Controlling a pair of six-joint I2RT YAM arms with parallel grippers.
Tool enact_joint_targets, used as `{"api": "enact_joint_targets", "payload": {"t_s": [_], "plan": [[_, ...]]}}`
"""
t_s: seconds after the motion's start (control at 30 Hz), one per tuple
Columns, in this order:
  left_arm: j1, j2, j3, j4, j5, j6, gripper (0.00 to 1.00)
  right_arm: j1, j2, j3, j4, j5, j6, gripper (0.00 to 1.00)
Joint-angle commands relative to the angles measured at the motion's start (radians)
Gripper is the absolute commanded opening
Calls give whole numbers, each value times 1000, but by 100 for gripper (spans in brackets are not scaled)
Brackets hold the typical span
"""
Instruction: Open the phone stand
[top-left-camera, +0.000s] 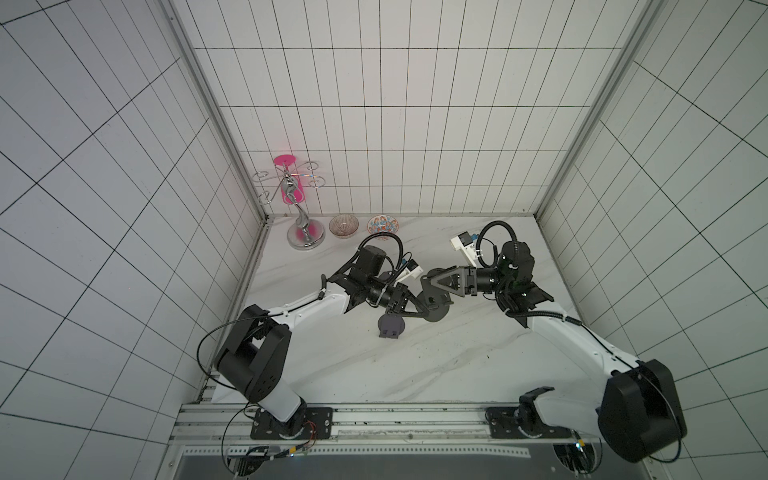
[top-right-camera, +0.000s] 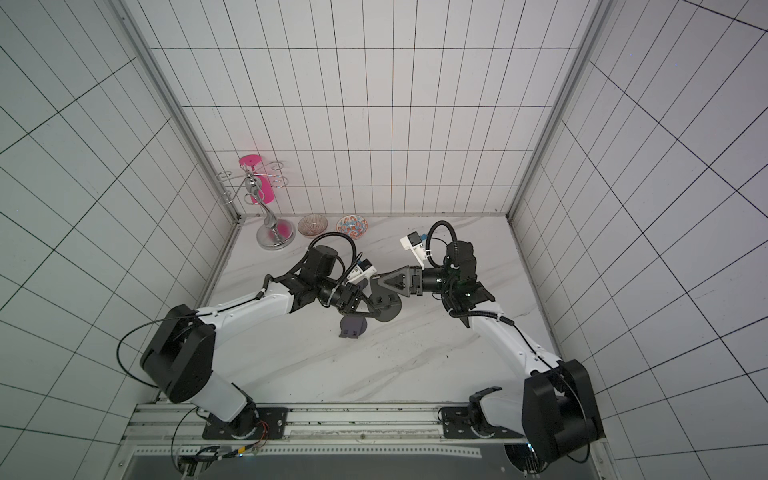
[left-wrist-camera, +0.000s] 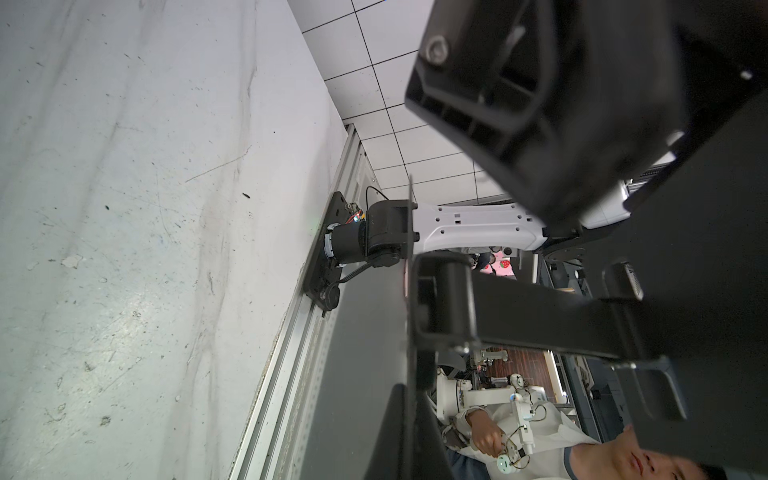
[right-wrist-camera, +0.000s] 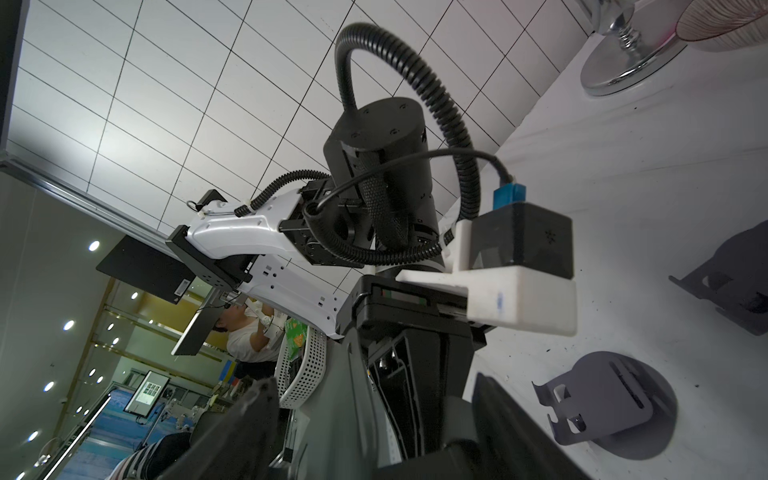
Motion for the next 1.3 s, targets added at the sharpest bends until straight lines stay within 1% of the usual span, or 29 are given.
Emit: {"api": "enact_joint_targets", "payload": {"t_s": [0.0, 0.17, 0.2, 0.3, 0.33, 0.43, 0.47, 0.6, 0.7, 0.77, 0.87, 1.03, 1.17, 1.27], "plan": [[-2, 14, 45, -13, 19, 42, 0, 17, -37, 39, -135, -13, -109, 67], [5, 15, 54, -23, 19, 47, 0, 29, -82, 63, -299, 26, -219, 53], [5, 13, 53, -24, 20, 46, 0, 29, -92, 68, -325, 34, -238, 48], [5, 10, 49, -25, 20, 45, 0, 30, -117, 79, -367, 62, -267, 21], [6, 8, 47, -25, 19, 43, 0, 31, -123, 82, -373, 65, -271, 15], [5, 3, 45, -25, 20, 39, 0, 32, -147, 81, -375, 81, -284, 11], [6, 0, 46, -24, 22, 39, 0, 34, -156, 78, -371, 86, -286, 1], [4, -3, 55, -21, 24, 25, 0, 55, -218, 54, -361, 144, -328, 0], [6, -9, 54, 0, 28, -4, 0, 69, -298, -1, -322, 250, -355, 0], [7, -12, 55, 5, 29, -15, 0, 69, -342, -29, -304, 296, -367, 0], [7, -16, 55, 5, 27, -21, 0, 71, -378, -43, -335, 348, -412, 0], [8, -25, 63, 6, 26, -33, 0, 72, -441, -109, -291, 408, -440, 0], [15, -29, 67, 16, 34, -48, 0, 75, -507, -161, -286, 508, -457, 0], [22, -28, 69, 24, 33, -55, 0, 78, -533, -184, -294, 557, -461, 0]]}}
